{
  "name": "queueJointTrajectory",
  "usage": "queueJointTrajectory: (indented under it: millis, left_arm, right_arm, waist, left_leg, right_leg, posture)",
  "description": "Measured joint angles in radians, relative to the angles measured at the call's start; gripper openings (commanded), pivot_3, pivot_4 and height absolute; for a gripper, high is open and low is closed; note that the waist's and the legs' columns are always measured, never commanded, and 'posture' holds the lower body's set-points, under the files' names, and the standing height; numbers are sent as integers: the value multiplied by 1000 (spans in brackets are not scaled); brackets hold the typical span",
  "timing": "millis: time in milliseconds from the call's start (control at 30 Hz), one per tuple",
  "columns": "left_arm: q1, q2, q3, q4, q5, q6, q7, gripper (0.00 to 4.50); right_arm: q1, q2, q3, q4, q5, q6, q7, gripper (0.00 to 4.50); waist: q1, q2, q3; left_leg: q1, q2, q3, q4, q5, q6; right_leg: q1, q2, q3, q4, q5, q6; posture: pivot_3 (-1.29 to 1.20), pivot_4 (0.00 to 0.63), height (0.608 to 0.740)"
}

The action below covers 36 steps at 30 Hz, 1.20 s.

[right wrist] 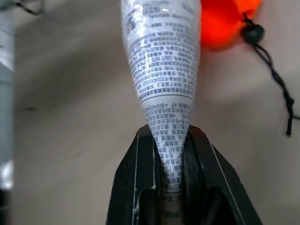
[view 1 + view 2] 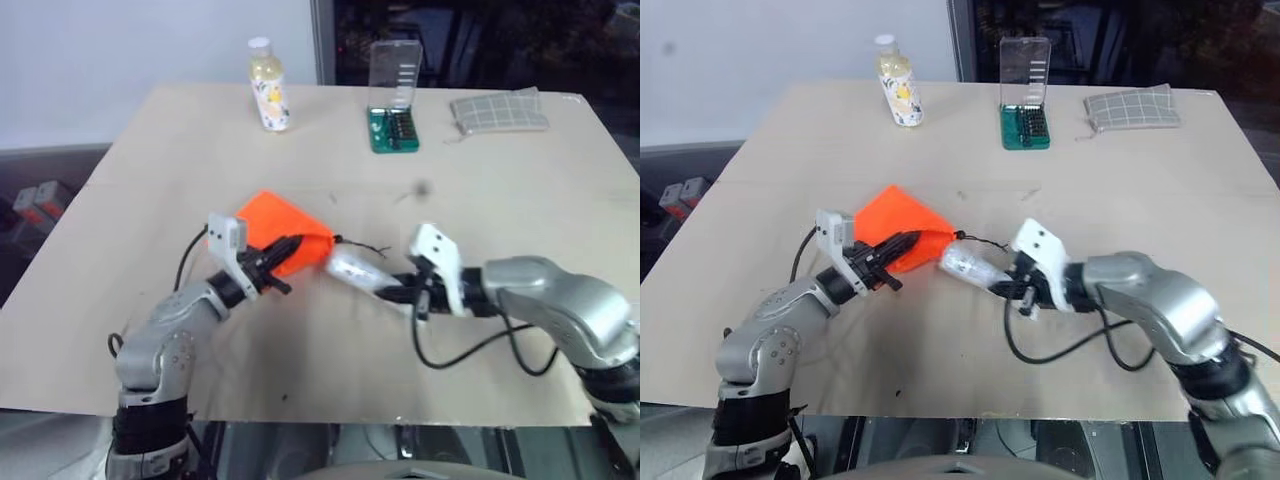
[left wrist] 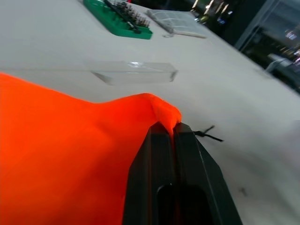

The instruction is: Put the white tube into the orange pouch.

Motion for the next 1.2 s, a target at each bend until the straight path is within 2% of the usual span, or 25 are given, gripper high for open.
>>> queueJointTrajectory:
  millis: [233, 567, 767, 1033, 1167, 1200]
  left_arm:
    - [4, -18, -29, -11, -45, 7, 4, 0]
    - [52, -5, -103, -70, -55, 23, -10, 0]
    - [10, 10, -217, -55, -31, 2, -88, 0]
    - [-59, -35, -316, 7, -3, -22, -145, 0]
    - [-63, -39, -328, 11, -2, -24, -167, 0]
    - [-63, -40, -331, 11, -2, -24, -173, 0]
  right_arm:
    - [-102, 128, 140, 155, -142, -25, -61, 50]
    - [-143, 207, 158, 231, -213, -34, -69, 50]
    - [-174, 211, 159, 261, -246, -27, -72, 50]
    - [-207, 200, 162, 265, -266, 3, -60, 50]
    - [-208, 165, 163, 238, -270, 14, -44, 2030]
    - [-209, 157, 163, 234, -272, 14, -39, 2406]
  waist:
    - [-7, 0, 0]
    - [-29, 0, 0]
    - [-27, 0, 0]
    - [-28, 0, 0]
    - [-27, 0, 0]
    - [-27, 0, 0]
  left_leg:
    - [-3, -1, 1, 0, 0, 0]
    - [0, -1, 2, 1, 1, -1]
    - [0, -1, 1, 1, 1, -1]
    - [-1, -1, 1, 1, 1, -1]
    - [-1, -1, 1, 1, 1, -1]
    - [-1, -1, 1, 1, 1, -1]
  right_leg:
    - [-4, -1, 0, 0, 0, 0]
    - [-3, 0, 1, 4, 0, 0]
    - [-2, 0, 1, 4, 0, 0]
    - [-3, 0, 1, 3, 0, 0]
    - [-3, 0, 1, 3, 0, 0]
    - [-3, 0, 1, 3, 0, 0]
  posture:
    - [0, 150, 740]
    - [0, 150, 740]
    - [0, 150, 740]
    - [0, 150, 740]
    - [0, 150, 740]
    - [0, 150, 740]
